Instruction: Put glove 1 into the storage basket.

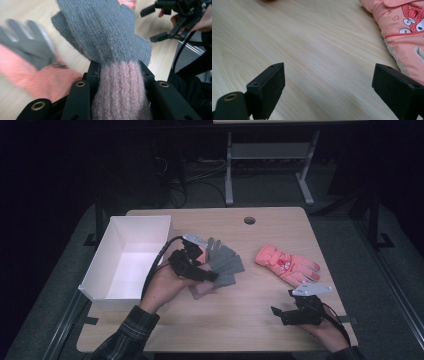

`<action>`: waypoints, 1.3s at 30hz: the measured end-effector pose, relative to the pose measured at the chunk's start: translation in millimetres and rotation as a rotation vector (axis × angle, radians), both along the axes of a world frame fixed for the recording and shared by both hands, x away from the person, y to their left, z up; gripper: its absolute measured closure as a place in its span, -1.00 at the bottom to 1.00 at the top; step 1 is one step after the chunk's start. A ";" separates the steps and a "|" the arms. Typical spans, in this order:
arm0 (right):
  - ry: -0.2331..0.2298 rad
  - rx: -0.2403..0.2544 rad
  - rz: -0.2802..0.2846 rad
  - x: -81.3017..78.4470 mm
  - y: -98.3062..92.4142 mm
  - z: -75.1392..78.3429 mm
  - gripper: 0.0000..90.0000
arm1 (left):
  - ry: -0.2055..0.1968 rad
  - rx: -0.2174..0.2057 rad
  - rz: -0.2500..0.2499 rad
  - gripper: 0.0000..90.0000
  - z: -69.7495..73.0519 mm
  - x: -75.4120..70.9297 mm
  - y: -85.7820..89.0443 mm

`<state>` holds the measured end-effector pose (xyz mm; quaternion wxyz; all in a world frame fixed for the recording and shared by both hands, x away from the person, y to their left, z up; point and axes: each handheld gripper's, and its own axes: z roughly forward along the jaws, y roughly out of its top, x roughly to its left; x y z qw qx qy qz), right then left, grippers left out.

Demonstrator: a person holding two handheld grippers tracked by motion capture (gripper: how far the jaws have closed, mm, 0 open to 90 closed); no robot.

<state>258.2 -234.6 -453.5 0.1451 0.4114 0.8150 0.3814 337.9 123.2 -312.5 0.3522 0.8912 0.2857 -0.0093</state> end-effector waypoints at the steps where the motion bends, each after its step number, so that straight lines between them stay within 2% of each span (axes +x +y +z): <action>1: 0.001 0.001 -0.001 0.1 0.1 -0.1 -0.76 | -0.002 0.000 0.009 0.41 3.1 0.8 3.6; 3: 0.002 0.000 -0.003 0.6 0.0 -0.5 -0.76 | -0.014 0.002 0.028 0.41 11.0 3.3 14.1; 4: 0.002 0.000 -0.003 0.6 0.0 -0.5 -0.76 | -0.014 0.002 0.028 0.41 11.0 3.3 14.1; 5: 0.002 -0.001 -0.002 1.0 -0.2 -0.8 -0.76 | -0.033 0.008 0.055 0.41 18.8 5.4 25.9; 9: 0.002 0.001 -0.004 1.7 -0.7 -1.3 -0.76 | -0.048 -0.002 0.105 0.41 27.7 9.0 47.5; 10: 0.002 0.002 -0.005 1.9 -0.8 -1.3 -0.76 | -0.048 -0.002 0.105 0.41 27.7 9.0 47.5; 12: -0.001 0.000 -0.003 1.8 -1.1 -1.0 -0.76 | -0.062 -0.013 0.155 0.41 33.1 11.7 66.2; 14: 0.001 0.000 -0.003 1.6 -0.8 -1.1 -0.76 | -0.069 -0.014 0.182 0.41 35.8 13.4 78.0; 15: 0.001 0.000 -0.003 1.6 -0.8 -1.1 -0.76 | -0.069 -0.014 0.182 0.41 35.8 13.4 78.0; 16: 0.001 0.001 -0.004 1.5 -0.5 -1.4 -0.76 | -0.074 -0.019 0.217 0.41 37.2 14.7 89.2; 19: 0.003 0.003 -0.008 1.6 -0.7 -1.6 -0.76 | -0.082 -0.030 0.260 0.41 38.1 16.3 106.1; 20: 0.003 0.003 -0.008 1.6 -0.7 -1.6 -0.76 | -0.082 -0.030 0.260 0.41 38.1 16.3 106.1; 22: 0.005 -0.001 -0.013 2.1 -1.3 -1.8 -0.76 | -0.087 -0.041 0.301 0.41 37.3 17.6 122.8; 29: 0.004 -0.004 -0.016 2.5 -0.9 -2.6 -0.76 | -0.084 -0.041 0.404 0.41 23.6 25.0 156.9; 31: 0.005 -0.002 -0.020 3.2 -1.1 -3.1 -0.76 | -0.081 -0.036 0.435 0.41 17.5 27.4 164.4; 32: 0.005 -0.002 -0.020 3.2 -1.1 -3.1 -0.76 | -0.081 -0.036 0.435 0.41 17.5 27.4 164.4; 34: 0.006 -0.001 -0.025 2.7 -1.2 -3.1 -0.76 | -0.072 -0.024 0.469 0.41 8.7 31.0 173.9; 35: 0.004 -0.001 -0.024 2.7 -1.3 -3.1 -0.76 | -0.067 -0.014 0.498 0.41 -0.5 34.6 179.6; 37: 0.004 -0.001 -0.025 2.9 -1.2 -3.2 -0.76 | -0.063 0.008 0.513 0.41 -9.2 38.5 183.1; 38: 0.004 -0.002 -0.025 3.2 -1.2 -3.3 -0.76 | -0.063 0.008 0.513 0.41 -9.2 38.5 183.1; 39: -0.004 -0.005 -0.022 3.6 -1.3 -3.6 -0.76 | -0.047 0.024 0.539 0.41 -21.4 44.0 186.6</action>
